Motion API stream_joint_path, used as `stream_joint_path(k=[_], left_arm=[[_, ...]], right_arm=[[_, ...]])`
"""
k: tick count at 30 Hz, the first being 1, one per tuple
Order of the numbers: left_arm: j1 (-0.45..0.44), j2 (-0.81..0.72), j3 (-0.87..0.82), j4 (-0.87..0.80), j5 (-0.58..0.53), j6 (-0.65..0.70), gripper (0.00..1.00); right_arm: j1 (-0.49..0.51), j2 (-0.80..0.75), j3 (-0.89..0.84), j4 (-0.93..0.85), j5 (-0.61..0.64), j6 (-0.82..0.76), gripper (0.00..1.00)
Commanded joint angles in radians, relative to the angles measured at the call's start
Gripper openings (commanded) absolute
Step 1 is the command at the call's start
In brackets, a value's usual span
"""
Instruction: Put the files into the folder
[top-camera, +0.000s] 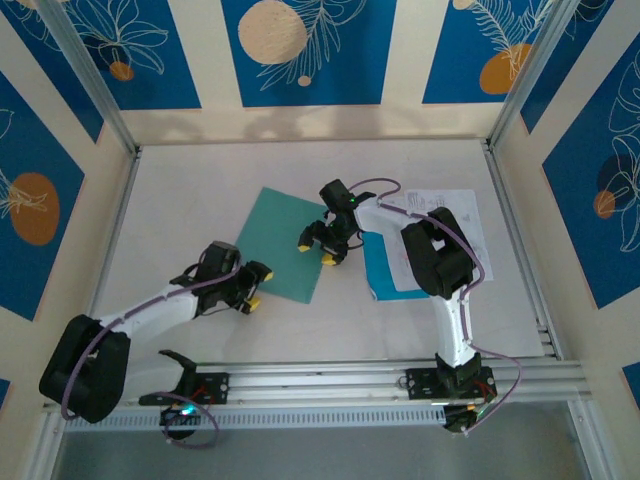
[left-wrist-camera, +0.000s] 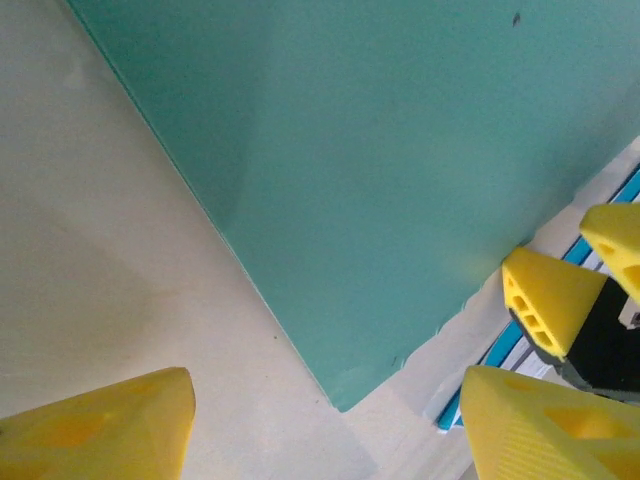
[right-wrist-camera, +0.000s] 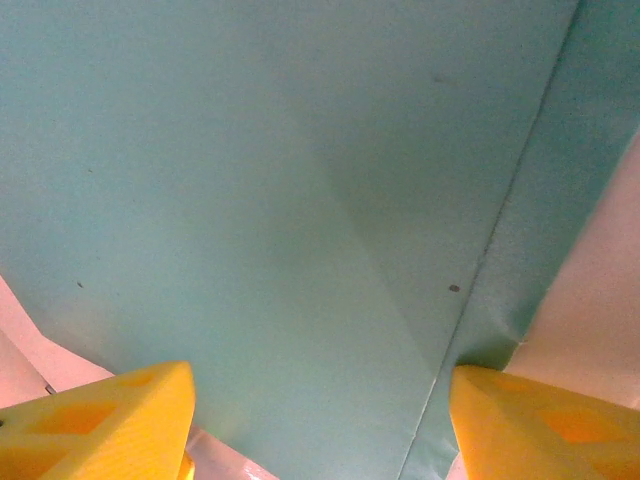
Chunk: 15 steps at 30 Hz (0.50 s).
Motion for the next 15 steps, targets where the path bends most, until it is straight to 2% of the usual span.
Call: stream_joint_path(k=[1, 6, 10, 15], left_arm=[[0.038, -0.027, -0.026, 0.019, -0.022, 0.025, 0.70], [0.075, -0.057, -0.075, 0.051, -0.049, 0.033, 0.66], [0.085, -0.076, -0.148, 0.178, -0.080, -0.025, 0.58], [0.085, -0.044, -0.168, 0.280, -0.087, -0.050, 0.52]], right_arm=[[0.012, 0.033, 0.002, -0.093, 0.032, -0.005, 0.70], [0.012, 0.034, 0.004, -0.103, 0.038, -0.006, 0.70], [0.013, 0.034, 0.003, -0.107, 0.038, -0.009, 0.70], [0.013, 0.032, -0.003, -0.104, 0.036, -0.010, 0.70]])
